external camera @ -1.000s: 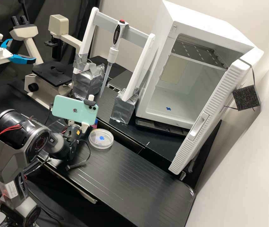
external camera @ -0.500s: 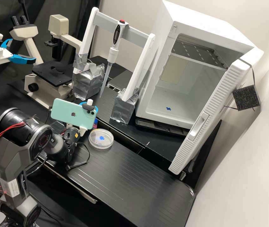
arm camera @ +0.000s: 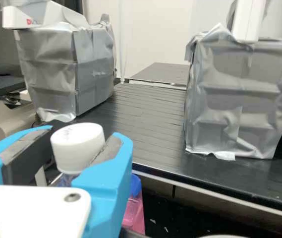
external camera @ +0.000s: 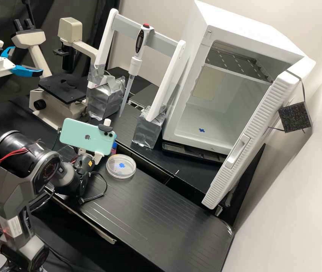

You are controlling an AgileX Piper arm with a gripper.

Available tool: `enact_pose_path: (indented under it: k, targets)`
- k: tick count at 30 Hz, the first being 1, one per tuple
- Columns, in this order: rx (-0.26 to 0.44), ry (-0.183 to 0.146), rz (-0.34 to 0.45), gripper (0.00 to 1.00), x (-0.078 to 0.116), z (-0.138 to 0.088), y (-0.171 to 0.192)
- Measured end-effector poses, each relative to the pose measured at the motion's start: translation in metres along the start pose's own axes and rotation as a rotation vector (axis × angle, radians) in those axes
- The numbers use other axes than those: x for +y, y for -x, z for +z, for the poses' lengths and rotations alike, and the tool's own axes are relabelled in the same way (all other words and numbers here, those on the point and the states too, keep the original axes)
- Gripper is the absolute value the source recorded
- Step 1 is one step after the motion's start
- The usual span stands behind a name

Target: Close the bottle

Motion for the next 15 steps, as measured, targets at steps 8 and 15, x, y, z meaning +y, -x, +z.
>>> enact_pose_path:
  k: [8, 15]
  targets:
    - [0.022, 0.008, 0.014, 1.00, 0.008, -0.002, 0.025]
    - [0.103, 0.010, 0.125, 1.00, 0.016, -0.010, 0.055]
